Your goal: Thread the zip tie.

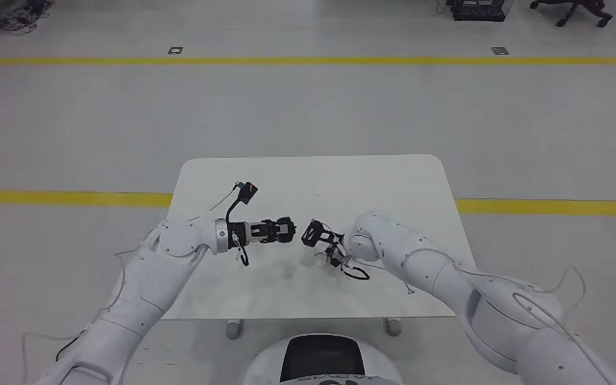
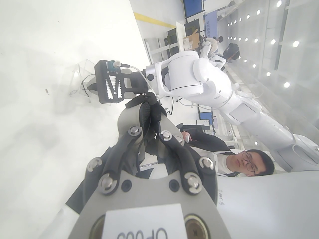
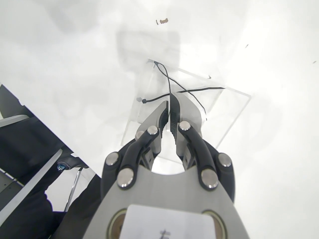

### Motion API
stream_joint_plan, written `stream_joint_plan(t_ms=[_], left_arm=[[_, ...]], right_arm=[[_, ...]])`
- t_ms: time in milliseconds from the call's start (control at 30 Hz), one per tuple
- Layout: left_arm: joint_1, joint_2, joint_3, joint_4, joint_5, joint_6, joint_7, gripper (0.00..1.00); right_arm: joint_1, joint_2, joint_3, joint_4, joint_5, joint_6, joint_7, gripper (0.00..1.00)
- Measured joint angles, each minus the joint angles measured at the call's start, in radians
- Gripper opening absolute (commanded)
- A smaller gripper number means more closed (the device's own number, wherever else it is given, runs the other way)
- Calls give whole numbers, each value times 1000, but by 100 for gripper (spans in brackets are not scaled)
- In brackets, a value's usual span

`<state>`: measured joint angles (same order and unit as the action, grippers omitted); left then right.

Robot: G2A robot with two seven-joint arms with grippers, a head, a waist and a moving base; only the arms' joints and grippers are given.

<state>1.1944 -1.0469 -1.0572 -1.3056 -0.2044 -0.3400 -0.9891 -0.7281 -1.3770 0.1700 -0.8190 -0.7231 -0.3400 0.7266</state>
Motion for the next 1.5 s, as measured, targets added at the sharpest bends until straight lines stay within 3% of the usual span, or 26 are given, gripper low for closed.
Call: stream_joint_plan(t_ms=[233,933,1100,1200,1500], left_arm=[[0,0,0,0,0,0,0,0],[0,0,0,0,0,0,0,0],[0,0,0,0,0,0,0,0],[0,0,0,0,0,0,0,0],[0,0,0,0,0,0,0,0]], right_arm=[[3,1,0,-6,-17,0,-3,12],[0,-24,0,26,-44,0,-8,11],[-2,-34,0,41,-47,0,-1,0],[-2,-38,0,47,-49,0,2,0],[5,-29,0,30,-46,0,20,0]])
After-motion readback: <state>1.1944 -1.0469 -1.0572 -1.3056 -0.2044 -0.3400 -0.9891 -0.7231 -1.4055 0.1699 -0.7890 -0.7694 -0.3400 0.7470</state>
